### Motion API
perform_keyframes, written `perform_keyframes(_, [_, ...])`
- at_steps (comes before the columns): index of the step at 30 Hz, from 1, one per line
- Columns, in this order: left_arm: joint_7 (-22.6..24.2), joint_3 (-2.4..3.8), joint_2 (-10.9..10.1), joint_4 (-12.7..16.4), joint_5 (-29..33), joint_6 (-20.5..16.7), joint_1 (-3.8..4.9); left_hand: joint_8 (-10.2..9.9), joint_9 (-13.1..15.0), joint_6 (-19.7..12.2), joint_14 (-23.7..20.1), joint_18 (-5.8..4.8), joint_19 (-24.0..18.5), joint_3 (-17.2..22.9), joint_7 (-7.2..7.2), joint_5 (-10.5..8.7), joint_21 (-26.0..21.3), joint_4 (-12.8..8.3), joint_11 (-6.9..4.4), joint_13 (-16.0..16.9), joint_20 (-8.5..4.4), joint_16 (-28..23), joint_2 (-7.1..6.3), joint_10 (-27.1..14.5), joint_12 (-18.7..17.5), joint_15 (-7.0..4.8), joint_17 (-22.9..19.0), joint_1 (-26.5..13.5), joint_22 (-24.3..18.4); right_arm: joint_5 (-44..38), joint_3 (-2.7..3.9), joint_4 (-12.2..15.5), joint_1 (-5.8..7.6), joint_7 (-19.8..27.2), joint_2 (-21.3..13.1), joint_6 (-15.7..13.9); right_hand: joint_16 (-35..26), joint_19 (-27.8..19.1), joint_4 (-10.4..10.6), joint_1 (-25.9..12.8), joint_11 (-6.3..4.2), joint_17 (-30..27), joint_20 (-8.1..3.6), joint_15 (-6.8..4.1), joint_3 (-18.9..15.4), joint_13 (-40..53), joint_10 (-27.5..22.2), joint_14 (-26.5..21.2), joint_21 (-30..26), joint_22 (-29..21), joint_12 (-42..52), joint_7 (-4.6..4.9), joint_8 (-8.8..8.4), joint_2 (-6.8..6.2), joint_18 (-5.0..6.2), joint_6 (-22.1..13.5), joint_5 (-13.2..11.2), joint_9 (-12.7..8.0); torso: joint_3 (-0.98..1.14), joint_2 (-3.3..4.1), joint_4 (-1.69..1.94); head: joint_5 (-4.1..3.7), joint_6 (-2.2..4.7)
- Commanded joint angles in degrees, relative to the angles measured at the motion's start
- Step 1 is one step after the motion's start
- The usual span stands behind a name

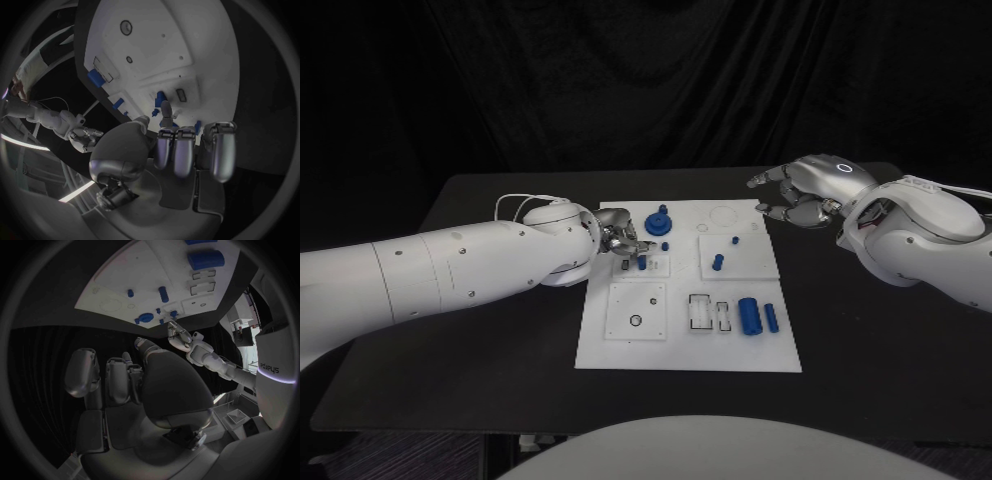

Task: Assemble the parts on the task board

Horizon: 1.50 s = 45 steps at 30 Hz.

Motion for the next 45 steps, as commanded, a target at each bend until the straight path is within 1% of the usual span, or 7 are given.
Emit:
perform_keyframes(1, [-2.07,0.08,0.03,0.34,0.09,4.88,1.15,-0.40,0.41,-0.64,5.95,0.23,0.19,0.08,0.11,0.56,-0.39,-0.50,0.35,14.98,-0.06,0.15,-0.28,5.95,-0.03,0.21,15.09,1.25,8.39,-0.16,0.04,0.09,-0.14,-1.08,-0.05,-0.07,-0.19,-0.31,0.07,-0.06,0.06,1.94,-0.05,0.33,0.31,8.00,-0.46,2.67,-0.36,7.65,-0.27,0.10,-0.05,0.40,1.22,0.29,0.47,-0.09,0.02,-0.03,-0.06,0.02,-0.01])
perform_keyframes(10, [-5.28,0.09,2.07,-2.95,4.68,14.82,3.80,-0.57,1.61,-1.43,5.95,0.23,0.22,1.04,0.25,-0.47,-0.48,-2.27,0.51,14.98,0.17,0.15,-1.51,5.95,-0.03,0.40,15.09,5.49,8.56,-0.16,0.04,0.01,-0.13,-1.15,0.15,-0.19,-0.12,-0.28,0.13,-0.17,0.05,2.00,-0.05,0.33,0.41,7.97,-0.46,2.69,-0.33,7.67,-0.29,0.10,-0.05,0.44,1.20,0.31,0.69,-0.14,0.15,-0.01,-0.11,-0.04,-0.01])
perform_keyframes(18, [-6.75,0.09,4.02,-5.25,5.99,19.53,4.25,-0.99,1.55,-1.85,5.95,0.28,0.08,0.99,0.45,-1.07,-0.68,-2.26,0.67,14.98,0.24,0.15,-1.83,5.95,-0.03,0.52,15.09,5.73,8.44,-0.16,0.04,-0.02,-0.13,-1.22,0.24,-0.11,-0.12,-0.27,0.15,-0.21,0.05,2.00,-0.05,0.32,0.47,7.85,-0.57,2.70,-0.34,7.67,-0.43,0.10,-0.05,0.45,1.20,0.32,0.81,-0.16,0.11,-0.01,-0.08,0.03,-0.01])
perform_keyframes(28, [-6.01,0.09,4.81,-5.77,6.22,19.51,4.31,-1.29,1.39,-1.91,5.95,0.28,0.05,0.99,0.57,-1.71,-0.73,-1.99,0.79,14.98,0.33,0.15,-1.70,5.95,-0.03,0.62,15.09,5.70,8.44,-0.16,0.04,0.02,-0.13,-1.35,0.32,0.13,-0.20,-0.29,0.17,-0.24,0.05,1.93,-0.06,0.32,0.50,7.75,-0.67,2.68,-0.44,7.64,-0.54,0.10,-0.05,0.47,1.22,0.32,0.87,-0.17,-0.08,0.07,-0.07,-0.02,-0.01])
perform_keyframes(31, [-5.70,0.08,5.00,-5.82,6.24,19.40,4.30,-1.51,1.24,-1.93,5.95,0.27,0.07,1.00,0.64,-2.05,-0.72,-1.80,0.86,14.98,0.39,0.15,-1.58,5.95,-0.03,0.68,15.09,5.66,8.49,-0.16,0.04,0.05,-0.13,-1.41,0.27,0.24,-0.20,-0.29,0.17,-0.24,0.05,1.93,-0.06,0.32,0.50,7.75,-0.67,2.68,-0.44,7.64,-0.54,0.10,-0.05,0.47,1.22,0.32,0.87,-0.17,-0.05,0.06,-0.12,0.02,-0.01])
perform_keyframes(36, [-5.24,0.08,5.42,-6.23,6.25,19.07,4.27,-1.67,1.10,-1.93,5.95,0.28,0.04,1.03,0.68,-2.17,-0.76,-1.62,0.90,14.98,0.42,0.15,-1.41,5.95,-0.03,0.72,15.09,5.59,8.47,-0.16,0.04,0.15,-0.13,-1.45,0.25,0.39,-0.30,-0.29,0.19,-0.27,0.05,1.85,-0.06,0.32,0.56,7.62,-0.79,2.66,-0.47,7.64,-0.68,0.10,-0.05,0.49,1.23,0.36,0.97,-0.19,-0.04,0.01,0.13,-0.34,-0.01])
perform_keyframes(45, [-4.06,0.08,5.82,-6.73,6.25,17.51,4.23,-2.24,0.61,-2.02,5.95,0.32,-0.05,1.05,0.85,-2.20,-0.90,-1.01,1.05,14.98,0.54,0.15,-1.04,5.95,-0.03,0.85,15.09,5.34,8.41,-0.16,0.04,0.31,-0.13,-1.59,0.07,0.64,-0.37,-0.31,0.18,-0.27,0.04,1.80,-0.06,0.32,0.63,7.49,-0.92,2.65,-0.55,7.62,-0.83,0.09,-0.05,0.50,1.24,0.33,1.06,-0.21,-0.01,0.03,0.09,-0.24,-0.01])
